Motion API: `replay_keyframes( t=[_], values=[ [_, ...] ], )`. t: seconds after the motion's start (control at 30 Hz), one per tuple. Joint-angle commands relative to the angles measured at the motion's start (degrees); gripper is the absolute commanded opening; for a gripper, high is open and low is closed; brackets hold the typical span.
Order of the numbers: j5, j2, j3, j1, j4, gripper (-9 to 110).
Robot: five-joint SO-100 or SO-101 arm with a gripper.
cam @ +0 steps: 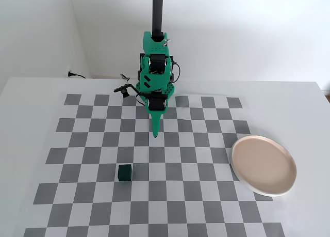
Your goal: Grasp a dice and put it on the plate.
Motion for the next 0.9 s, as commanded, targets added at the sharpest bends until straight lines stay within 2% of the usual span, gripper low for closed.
replay_keyframes(
  t=[0.0,0.17,0.67,0.87],
  values=[
    [-4.4,1.1,-0.9,0.5,-2.0,-4],
    [-13.9,1.1,-0.9,0.9,-1.8,-4],
    [-59.7,1.1,-0.9,2.2,4.4,-4],
    [-74.7,1.1,-0.9,3.3,3.3,-4]
  ],
)
